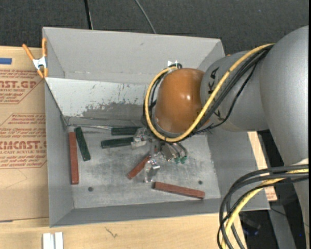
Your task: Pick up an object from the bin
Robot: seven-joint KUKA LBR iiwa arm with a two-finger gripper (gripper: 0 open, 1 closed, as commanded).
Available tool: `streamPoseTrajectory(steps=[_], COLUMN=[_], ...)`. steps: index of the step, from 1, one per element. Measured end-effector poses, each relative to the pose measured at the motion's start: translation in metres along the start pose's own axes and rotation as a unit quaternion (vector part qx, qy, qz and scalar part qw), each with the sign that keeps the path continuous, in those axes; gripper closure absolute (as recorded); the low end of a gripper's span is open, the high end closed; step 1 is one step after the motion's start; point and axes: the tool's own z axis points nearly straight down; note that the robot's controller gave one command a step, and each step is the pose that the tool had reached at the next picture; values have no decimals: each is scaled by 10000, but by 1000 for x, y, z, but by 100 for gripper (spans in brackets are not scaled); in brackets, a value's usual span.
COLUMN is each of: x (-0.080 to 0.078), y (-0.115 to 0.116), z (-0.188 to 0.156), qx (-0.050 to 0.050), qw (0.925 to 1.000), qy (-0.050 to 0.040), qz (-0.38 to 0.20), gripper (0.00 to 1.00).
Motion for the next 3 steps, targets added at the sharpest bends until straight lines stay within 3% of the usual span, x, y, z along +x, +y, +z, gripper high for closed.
streamPoseTrajectory(steps=[1, 2, 3], x=[-7, 0, 0], y=[1, 0, 0], z=[24, 24, 24], qx=[-1, 1, 1], qw=[10000, 10000, 10000], qy=[1, -70, -70], qz=[-93, 9, 9], gripper=[0, 100, 100])
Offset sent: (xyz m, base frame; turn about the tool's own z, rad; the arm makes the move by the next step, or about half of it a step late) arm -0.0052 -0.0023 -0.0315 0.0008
